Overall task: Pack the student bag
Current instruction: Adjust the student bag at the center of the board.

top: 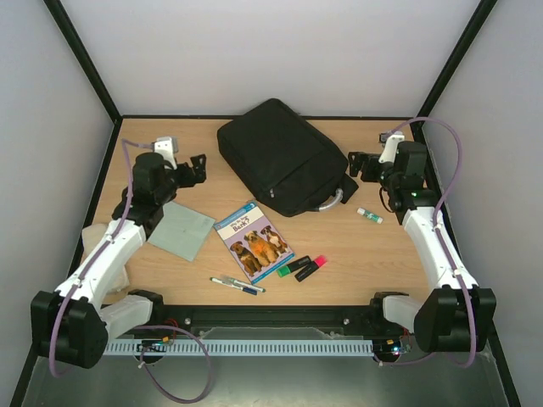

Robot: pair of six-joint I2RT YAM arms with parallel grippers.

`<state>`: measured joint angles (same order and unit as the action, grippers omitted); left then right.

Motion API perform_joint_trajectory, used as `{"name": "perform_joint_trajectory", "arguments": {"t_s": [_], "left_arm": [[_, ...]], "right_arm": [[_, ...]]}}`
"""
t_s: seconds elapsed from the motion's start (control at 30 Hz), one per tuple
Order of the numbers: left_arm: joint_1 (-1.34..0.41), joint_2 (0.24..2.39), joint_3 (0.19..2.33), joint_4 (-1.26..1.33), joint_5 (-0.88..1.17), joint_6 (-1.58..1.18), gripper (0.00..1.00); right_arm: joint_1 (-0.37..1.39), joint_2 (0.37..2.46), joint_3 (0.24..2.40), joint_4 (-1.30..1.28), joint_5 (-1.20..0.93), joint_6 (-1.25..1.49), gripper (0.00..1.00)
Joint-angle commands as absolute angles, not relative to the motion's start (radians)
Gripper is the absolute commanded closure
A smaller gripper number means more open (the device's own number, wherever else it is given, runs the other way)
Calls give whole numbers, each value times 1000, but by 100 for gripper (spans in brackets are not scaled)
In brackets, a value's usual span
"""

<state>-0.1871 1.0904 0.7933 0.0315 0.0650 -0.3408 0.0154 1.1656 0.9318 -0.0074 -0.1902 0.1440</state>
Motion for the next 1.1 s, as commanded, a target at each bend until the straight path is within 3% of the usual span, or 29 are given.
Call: {"name": "perform_joint_trajectory", "arguments": {"t_s": [0.0, 0.23, 0.7, 0.77, 1.07], "left_arm": [[-273, 1115, 831, -30, 84, -413, 2], [-318, 1170, 829, -44, 104, -418, 11], [-322, 1649, 1032, 13, 214, -750, 9], [-325, 1717, 1090, 6, 223, -757, 3], [-329, 1956, 1227, 1, 216, -818, 3]], "right_arm": [[25, 1181, 974, -135, -164, 87, 1], [28, 1209, 1000, -239, -305, -107, 5], [29, 1696, 1296, -307, -208, -154, 13], [27, 1767, 1353, -317, -189, -133, 14], [9, 2037, 1570, -363, -154, -18, 8]]}}
